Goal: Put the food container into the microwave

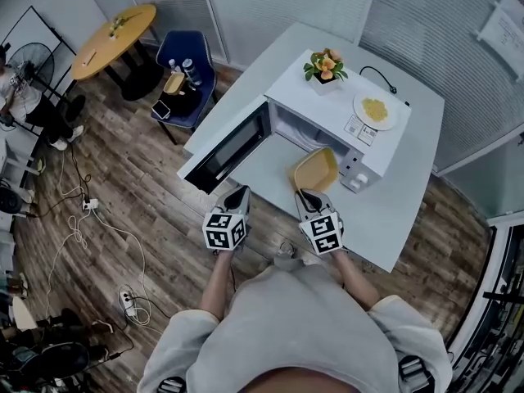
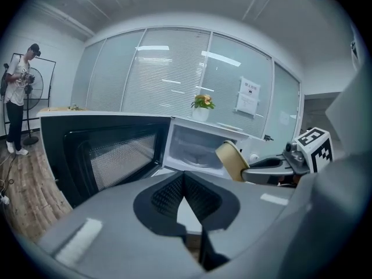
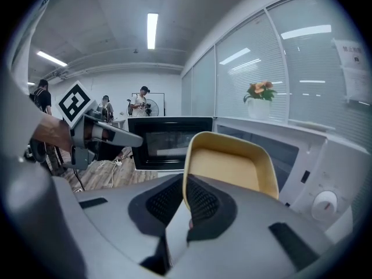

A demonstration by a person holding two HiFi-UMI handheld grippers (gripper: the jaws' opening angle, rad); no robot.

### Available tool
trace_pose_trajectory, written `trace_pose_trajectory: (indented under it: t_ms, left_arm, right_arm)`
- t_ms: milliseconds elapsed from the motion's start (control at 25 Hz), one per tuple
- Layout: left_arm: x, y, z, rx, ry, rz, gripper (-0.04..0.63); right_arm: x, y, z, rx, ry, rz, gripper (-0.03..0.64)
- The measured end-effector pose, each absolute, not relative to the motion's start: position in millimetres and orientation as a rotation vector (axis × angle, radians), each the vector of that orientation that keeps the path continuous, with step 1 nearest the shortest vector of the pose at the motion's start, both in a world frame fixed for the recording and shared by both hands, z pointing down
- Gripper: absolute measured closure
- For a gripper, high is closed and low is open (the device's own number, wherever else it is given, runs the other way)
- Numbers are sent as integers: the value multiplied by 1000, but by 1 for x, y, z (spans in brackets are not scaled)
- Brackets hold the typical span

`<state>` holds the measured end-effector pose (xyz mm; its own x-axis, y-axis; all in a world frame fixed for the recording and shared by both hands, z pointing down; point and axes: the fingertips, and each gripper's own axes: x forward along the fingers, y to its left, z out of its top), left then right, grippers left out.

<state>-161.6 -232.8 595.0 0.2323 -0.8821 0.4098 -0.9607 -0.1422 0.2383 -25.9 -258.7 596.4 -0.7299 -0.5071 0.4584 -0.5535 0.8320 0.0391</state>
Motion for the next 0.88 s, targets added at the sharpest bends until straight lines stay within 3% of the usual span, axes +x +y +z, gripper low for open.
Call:
trace_pose_trajectory:
  t_ms: [880]
  left_arm:
    - [-137,-303,617,2133,-1522,290,584]
  right_arm:
    - [-32,-299,609,805,-2524,174,592]
